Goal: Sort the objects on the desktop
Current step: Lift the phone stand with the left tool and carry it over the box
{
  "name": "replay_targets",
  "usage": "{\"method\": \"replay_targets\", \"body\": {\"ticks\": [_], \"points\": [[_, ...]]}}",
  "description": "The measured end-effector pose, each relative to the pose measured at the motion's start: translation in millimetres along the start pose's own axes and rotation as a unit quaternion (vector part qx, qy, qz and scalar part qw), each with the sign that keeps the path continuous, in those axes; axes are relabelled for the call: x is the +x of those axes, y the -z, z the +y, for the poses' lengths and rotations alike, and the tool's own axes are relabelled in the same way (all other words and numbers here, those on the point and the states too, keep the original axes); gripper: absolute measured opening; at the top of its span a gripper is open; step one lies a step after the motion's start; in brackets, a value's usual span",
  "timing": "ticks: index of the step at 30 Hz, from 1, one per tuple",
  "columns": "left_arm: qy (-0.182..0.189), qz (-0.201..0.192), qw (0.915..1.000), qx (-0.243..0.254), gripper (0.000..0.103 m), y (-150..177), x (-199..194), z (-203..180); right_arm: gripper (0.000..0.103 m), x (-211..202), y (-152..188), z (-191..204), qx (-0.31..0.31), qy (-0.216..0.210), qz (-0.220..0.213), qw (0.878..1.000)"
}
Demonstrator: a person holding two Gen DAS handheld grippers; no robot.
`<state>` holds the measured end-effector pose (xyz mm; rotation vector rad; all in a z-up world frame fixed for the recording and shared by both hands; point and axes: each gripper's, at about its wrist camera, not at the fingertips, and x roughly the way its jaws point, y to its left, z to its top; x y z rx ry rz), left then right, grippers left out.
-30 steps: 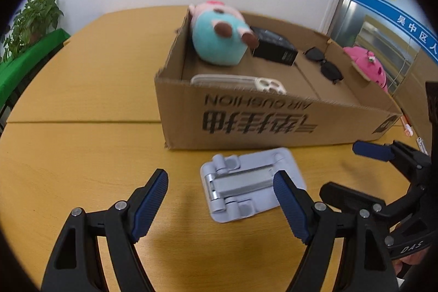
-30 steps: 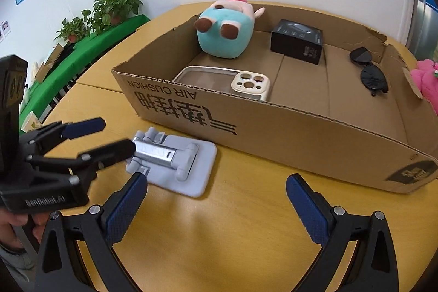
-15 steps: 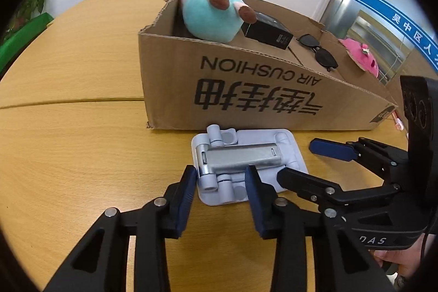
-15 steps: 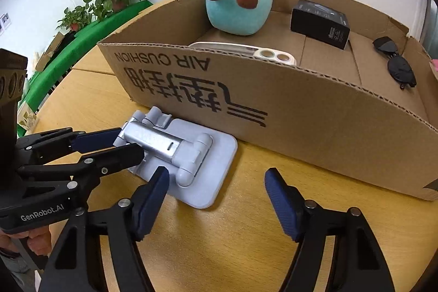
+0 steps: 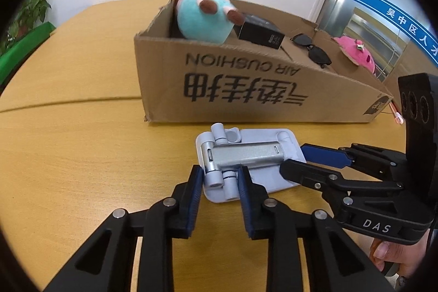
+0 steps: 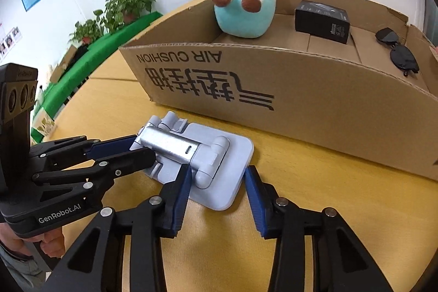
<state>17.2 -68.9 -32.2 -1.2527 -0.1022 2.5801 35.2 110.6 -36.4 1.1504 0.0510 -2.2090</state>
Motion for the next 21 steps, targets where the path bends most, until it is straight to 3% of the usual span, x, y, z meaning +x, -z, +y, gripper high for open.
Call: {"method": "replay_targets", "body": {"ticks": [5, 9, 14, 21], "points": [[-0.011, -0.034, 0.9988, 0.033, 0.025, -8, -29, -24, 0.043, -34, 4, -3, 0.009, 0.005, -0.046, 0.999], [-0.012, -0.090, 0.9937, 0.066, 0.025, -29, -67, -55, 0.043, -85, -4, -4, 0.010, 0.015, -0.107, 0.994], [0.008, -0.166, 0.9796, 0.113, 0.025, -78, -110, -107, 0.043, -167, -28, -13, 0.001, 0.048, -0.199, 0.979], [0.051, -0.226, 0.9580, 0.170, 0.025, -142, -137, -182, 0.043, -258, -65, -41, -0.005, 0.117, -0.282, 0.952]]}}
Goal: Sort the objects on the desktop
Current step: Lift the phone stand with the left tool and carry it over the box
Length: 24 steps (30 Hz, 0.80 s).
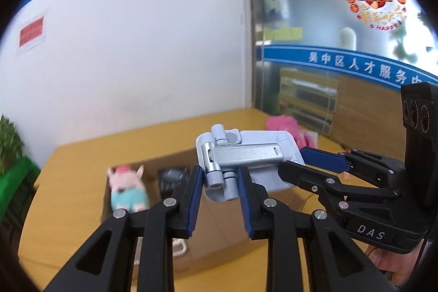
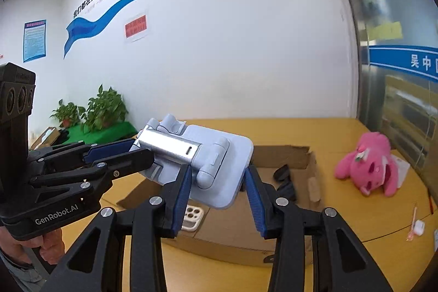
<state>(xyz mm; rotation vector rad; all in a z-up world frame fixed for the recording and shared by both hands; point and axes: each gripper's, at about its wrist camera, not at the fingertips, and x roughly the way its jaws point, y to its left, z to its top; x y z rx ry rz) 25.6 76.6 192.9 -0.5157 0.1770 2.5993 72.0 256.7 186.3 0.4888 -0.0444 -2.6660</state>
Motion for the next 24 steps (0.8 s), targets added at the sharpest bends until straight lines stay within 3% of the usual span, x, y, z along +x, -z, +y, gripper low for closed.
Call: {"method": "replay_targets", "body": {"ticks": [6, 11, 15, 18, 21, 24], "points": [[0.018, -0.031, 0.9992, 0.017, 0.025, -39, 9, -19, 0.043, -23, -37, -20, -0.013, 0.036, -0.036, 0.999], [0.008, -0.018, 0.9998, -0.004, 0.025, -47, 34, -4, 0.044, 5, -55, -27, -0.023, 0.029, -0.024, 0.999], [-0.001, 0.038, 0.9982, -0.048, 0.025, -36, 84, 24, 0.045, 64, -50, -34, -0.025, 0.012, 0.022, 0.999], [-0.005, 0.092, 0.9920, -0.086, 0.025, -14, 128, 48, 0.045, 118, -30, -41, -0.019, 0.000, 0.074, 0.997], [-0.004, 0.158, 0.9799, -0.122, 0.024, 18, 175, 67, 0.045, 172, 1, -55, 0.004, -0.010, 0.137, 0.991], [-0.006, 0.228, 0.9624, -0.148, 0.024, 54, 216, 81, 0.045, 222, 35, -70, 0.035, -0.018, 0.209, 0.977]]}}
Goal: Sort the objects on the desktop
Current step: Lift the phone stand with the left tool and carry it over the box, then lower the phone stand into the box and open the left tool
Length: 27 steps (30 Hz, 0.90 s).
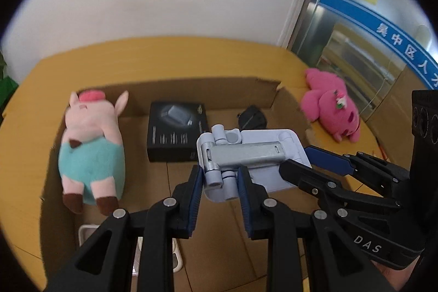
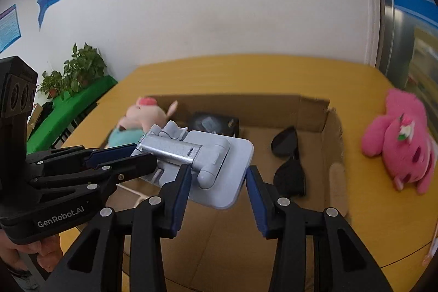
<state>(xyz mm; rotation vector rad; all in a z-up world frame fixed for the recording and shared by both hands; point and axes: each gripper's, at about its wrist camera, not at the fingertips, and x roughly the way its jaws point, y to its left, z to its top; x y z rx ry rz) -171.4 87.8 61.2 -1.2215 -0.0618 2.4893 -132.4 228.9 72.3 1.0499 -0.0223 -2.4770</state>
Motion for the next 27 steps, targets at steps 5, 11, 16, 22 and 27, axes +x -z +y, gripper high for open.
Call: {"method": "replay_targets", "body": {"ticks": [5, 11, 16, 22, 27], "points": [[-0.009, 0.110, 0.9935, -0.030, 0.024, 23, 62, 17, 0.049, 81, 17, -17, 0.017, -0.005, 0.147, 0.989], [-0.018, 0.158, 0.9864, -0.041, 0.022, 32, 83, 24, 0.047, 109, 24, -21, 0.022, 0.013, 0.223, 0.975], [-0.024, 0.115, 0.9913, -0.059, 0.023, 35, 50, 29, 0.090, 85, 24, -22, 0.036, 0.044, 0.187, 0.981], [-0.088, -0.144, 0.9856, -0.010, 0.091, 79, -93, 19, 0.103, -42, 59, 7, 0.036, 0.073, -0.063, 0.995], [-0.197, -0.268, 0.9427, 0.030, 0.092, 147, -121, 12, 0.103, -56, 101, 29, 0.028, 0.124, -0.142, 0.982]]}}
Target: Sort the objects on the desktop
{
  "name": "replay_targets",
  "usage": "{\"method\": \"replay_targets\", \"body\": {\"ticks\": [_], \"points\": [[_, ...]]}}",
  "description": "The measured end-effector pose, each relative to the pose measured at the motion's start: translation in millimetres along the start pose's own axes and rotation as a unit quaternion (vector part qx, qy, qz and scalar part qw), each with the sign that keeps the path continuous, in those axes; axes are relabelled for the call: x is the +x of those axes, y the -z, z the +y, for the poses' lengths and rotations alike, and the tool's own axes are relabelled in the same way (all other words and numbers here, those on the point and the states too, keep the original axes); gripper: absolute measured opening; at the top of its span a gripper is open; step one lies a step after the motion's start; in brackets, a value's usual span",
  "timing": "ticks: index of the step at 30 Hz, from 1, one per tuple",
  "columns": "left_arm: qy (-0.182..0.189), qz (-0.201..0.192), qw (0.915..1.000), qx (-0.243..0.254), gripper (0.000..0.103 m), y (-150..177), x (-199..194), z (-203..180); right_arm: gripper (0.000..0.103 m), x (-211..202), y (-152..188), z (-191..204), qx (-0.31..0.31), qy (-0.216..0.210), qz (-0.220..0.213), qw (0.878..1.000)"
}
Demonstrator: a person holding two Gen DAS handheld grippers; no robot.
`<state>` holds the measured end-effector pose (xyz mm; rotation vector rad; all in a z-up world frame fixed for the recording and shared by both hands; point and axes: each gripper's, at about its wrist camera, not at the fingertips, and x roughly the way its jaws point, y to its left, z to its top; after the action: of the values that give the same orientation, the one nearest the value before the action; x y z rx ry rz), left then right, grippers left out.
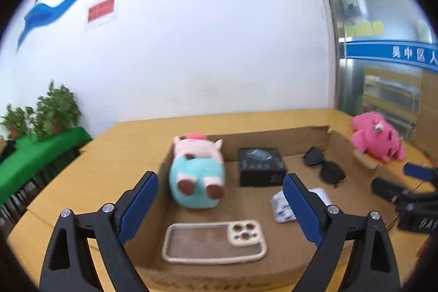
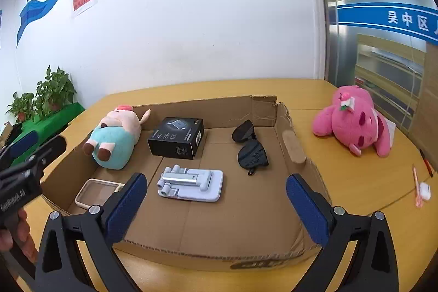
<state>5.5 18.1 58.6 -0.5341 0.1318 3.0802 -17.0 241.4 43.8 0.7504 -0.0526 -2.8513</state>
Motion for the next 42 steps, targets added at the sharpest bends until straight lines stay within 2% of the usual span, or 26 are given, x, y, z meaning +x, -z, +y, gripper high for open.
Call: {"method": "replay_targets", "body": {"ticks": [4, 8, 10, 12, 21, 42], "points": [[-0.002, 0.050, 0.9986, -0.017, 0.092, 31, 20, 0, 0.103, 9, 13, 8, 0.001, 0.015, -0.020, 1.000], [0.002, 0.071, 0.9972, -0.021, 0.093, 47, 26, -8, 0.103, 21, 34, 8, -0.007, 0.015, 0.011, 1.000], [0.000, 0.054, 0.9982, -0.024, 0.093, 53, 23, -9, 0.103, 20, 42, 17, -0.038, 0.031, -0.008, 0.999], [0.002, 0.054, 0.9982, -0.024, 0.094, 51, 28, -11, 0.103, 17, 46, 17, -0.039, 0.023, -0.027, 0.999], [0.000, 0.059, 0.9980, -0.025, 0.101, 53, 35, -13, 0.103, 18, 45, 16, -0.039, 0.022, -0.024, 0.999], [-0.004, 0.060, 0.9979, -0.026, 0.102, 53, 35, -12, 0.103, 17, 45, 16, -0.038, 0.021, -0.024, 0.999]]}}
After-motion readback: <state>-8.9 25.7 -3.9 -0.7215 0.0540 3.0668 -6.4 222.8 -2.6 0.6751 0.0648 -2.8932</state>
